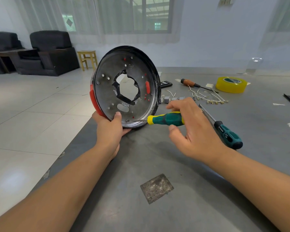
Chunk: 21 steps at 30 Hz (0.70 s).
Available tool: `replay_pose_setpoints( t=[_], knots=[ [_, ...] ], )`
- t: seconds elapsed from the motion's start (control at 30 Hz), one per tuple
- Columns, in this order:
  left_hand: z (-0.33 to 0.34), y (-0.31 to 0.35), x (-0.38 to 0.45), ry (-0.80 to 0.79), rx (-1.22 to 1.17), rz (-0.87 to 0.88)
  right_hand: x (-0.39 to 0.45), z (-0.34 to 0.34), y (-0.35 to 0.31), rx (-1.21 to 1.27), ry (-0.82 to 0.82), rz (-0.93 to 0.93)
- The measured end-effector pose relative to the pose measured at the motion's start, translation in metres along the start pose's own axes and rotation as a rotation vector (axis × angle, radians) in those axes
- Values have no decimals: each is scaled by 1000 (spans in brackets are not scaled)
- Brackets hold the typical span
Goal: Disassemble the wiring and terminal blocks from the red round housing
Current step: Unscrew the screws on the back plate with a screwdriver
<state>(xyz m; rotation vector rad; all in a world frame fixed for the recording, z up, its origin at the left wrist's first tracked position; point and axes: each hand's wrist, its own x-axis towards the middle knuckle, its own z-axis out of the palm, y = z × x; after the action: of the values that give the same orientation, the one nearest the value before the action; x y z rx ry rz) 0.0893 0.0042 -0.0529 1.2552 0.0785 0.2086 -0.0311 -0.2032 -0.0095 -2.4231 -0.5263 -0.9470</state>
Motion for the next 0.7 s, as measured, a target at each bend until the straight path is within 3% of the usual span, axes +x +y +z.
replay_pose_setpoints(
  t=[0.1,0.27,0.4,0.53,0.7],
  knots=[
    [0,1,0,6,-21,-11,2,3,0,-80,19,91],
    [0,1,0,5,-8,-18,-2,2,0,-39,11,56],
    [0,1,0,9,-7,-23,2,5,3,-112,45,193],
    [0,1,0,3,-2,-28,-1,4,2,-91,52,144],
    [0,1,1,6,-18,-30,2,2,5,-190,20,217]
  ],
)
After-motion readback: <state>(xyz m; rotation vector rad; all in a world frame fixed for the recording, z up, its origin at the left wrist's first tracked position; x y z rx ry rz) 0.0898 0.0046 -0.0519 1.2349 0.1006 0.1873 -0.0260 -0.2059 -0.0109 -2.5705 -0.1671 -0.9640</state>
